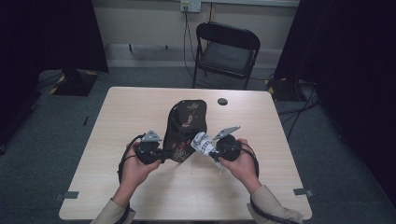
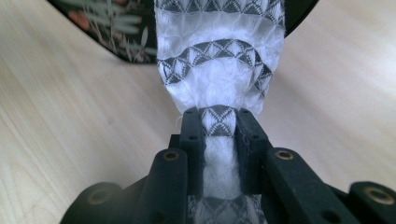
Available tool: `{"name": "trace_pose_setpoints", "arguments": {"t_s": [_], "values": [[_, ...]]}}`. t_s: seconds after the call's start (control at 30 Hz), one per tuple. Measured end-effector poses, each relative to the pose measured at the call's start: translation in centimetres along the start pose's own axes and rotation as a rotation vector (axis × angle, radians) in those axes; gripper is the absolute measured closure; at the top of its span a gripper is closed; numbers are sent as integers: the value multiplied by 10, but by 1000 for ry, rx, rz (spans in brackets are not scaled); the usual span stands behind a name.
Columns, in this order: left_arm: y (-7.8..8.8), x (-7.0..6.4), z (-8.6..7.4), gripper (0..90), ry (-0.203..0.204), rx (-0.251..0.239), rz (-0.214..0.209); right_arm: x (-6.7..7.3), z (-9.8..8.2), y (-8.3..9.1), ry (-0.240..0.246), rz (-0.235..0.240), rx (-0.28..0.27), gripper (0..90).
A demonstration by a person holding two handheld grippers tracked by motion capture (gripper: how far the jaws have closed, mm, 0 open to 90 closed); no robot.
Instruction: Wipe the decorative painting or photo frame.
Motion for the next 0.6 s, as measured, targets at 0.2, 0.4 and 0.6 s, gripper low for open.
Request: {"name": "trace_pose_setpoints", "arguments": {"t_s": [0.2,0.4,0.6], "values": [[0,0,0,784,0,3,-1,-10,25,32,13,-34,-49,763],[0,0,0,784,0,3,1,-17,51,59,28,-64,-86,763],[0,1,0,784,-2,7,-4,-8,76,75,66,-71,-109,763]]}}
Point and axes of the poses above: each handheld gripper's, and its own axes: y roughly backward along the jaws, z roughly out of its top, x roughly to its left, the point moved 9 cm from there along -y, roughly forward along the jaws, and after that the axes turned 5 degrees about x, right-handed, at the moved point
